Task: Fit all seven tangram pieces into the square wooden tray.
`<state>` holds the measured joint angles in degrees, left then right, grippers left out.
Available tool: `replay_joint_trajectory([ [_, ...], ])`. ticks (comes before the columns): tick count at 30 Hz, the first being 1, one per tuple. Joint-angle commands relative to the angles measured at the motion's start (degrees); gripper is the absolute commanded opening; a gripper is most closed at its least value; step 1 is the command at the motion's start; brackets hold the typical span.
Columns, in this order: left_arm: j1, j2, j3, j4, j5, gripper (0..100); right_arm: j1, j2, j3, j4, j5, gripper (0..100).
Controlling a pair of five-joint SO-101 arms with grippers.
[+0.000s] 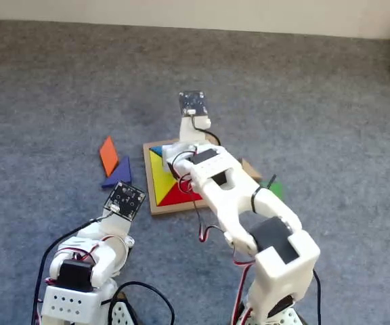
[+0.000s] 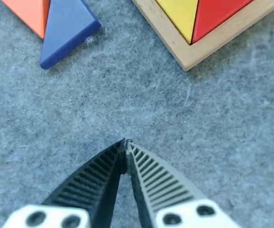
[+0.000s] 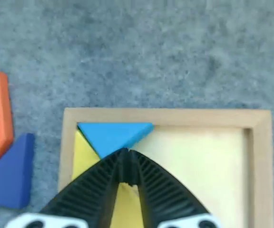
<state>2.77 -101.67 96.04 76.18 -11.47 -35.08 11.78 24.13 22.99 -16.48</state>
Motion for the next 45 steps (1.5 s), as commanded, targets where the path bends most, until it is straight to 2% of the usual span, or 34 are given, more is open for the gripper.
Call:
replay_joint_trajectory([
  [1,-0.48,-2.33,1.1,0.18,0.35,1,0.04,-9.36,1.36,0.13,0.7,0.4],
  [12,-0.48,-2.33,1.1,0.18,0.35,1,6.9,-35.03,19.65,0.66,0.79,0.4],
  [20,-0.48,-2.33,1.1,0.18,0.35,1,8.48,-44.09,21.05,23.43,0.79,0.4],
  [22,-0.48,-2.33,1.1,0.18,0.35,1,10.51,-44.09,19.21,29.32,2.02,1.9],
  [27,-0.48,-2.33,1.1,0.18,0.35,1,18.59,-44.09,14.99,38.81,15.47,16.3],
  [30,-0.48,-2.33,1.1,0.18,0.35,1,22.64,-43.91,14.55,38.9,15.03,22.3],
  [34,-0.48,-2.33,1.1,0.18,0.35,1,23.16,-40.84,14.46,39.16,14.95,26.8],
  [41,-0.48,-2.33,1.1,0.18,0.35,1,23.6,-24.66,8.92,39.16,14.86,35.7],
  [45,-0.48,-2.33,1.1,0.18,0.35,1,26.68,-15.96,2.42,39.25,15.12,36.1],
])
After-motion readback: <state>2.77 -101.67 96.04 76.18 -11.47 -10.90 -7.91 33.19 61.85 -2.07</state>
